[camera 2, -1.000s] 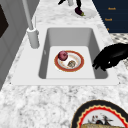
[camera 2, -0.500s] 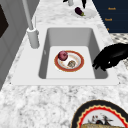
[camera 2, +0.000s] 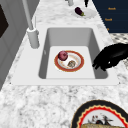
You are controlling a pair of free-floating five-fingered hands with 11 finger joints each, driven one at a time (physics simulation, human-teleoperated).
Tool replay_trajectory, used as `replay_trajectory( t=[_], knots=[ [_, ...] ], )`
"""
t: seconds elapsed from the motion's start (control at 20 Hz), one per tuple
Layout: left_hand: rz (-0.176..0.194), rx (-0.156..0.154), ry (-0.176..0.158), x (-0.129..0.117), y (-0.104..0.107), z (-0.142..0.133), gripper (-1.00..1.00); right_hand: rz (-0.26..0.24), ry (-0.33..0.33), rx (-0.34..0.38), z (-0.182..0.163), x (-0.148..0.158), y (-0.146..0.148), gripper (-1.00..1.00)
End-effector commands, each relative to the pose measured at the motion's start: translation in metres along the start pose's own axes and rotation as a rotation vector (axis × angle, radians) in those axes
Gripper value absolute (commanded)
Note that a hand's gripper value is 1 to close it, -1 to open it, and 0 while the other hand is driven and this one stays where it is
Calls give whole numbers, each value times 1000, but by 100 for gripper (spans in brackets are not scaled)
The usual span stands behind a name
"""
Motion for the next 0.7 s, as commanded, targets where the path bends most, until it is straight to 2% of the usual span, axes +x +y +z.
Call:
replay_trajectory(
  t=[0.0,0.4,0.65],
  knots=[
    [0,0,0,0,0,0,0,-100,82,-48,1,1,-2,-100],
    [0,0,0,0,0,0,0,-132,230,-90,5,0,-4,-100],
    [0,0,0,0,0,0,0,-172,276,-86,17,2,-9,-100]
  ],
)
